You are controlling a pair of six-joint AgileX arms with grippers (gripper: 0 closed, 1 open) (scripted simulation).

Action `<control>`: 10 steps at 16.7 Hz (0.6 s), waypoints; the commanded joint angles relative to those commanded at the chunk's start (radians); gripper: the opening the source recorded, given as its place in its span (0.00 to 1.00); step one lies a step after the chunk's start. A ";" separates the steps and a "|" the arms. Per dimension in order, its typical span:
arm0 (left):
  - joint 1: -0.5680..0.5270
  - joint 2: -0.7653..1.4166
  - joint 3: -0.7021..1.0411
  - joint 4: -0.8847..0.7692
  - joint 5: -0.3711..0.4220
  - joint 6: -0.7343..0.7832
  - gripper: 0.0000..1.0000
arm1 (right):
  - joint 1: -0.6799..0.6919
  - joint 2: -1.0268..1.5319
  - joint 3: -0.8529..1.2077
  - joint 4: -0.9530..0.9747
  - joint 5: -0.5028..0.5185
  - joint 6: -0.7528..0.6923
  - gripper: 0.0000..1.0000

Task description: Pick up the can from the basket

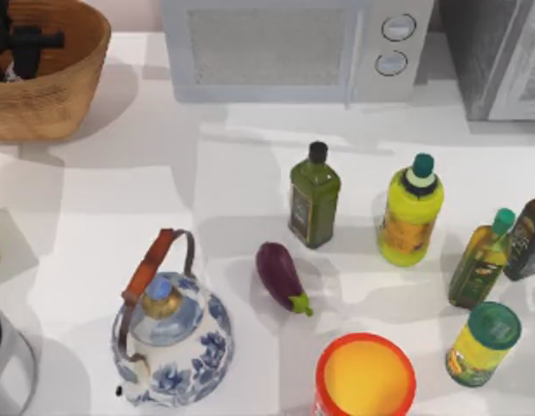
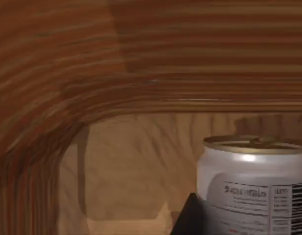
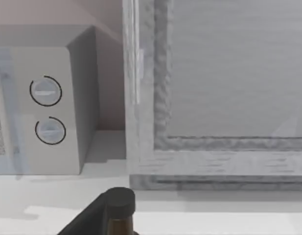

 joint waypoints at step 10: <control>-0.027 -0.829 -0.776 0.320 -0.025 -0.031 0.00 | 0.000 0.000 0.000 0.000 0.000 0.000 1.00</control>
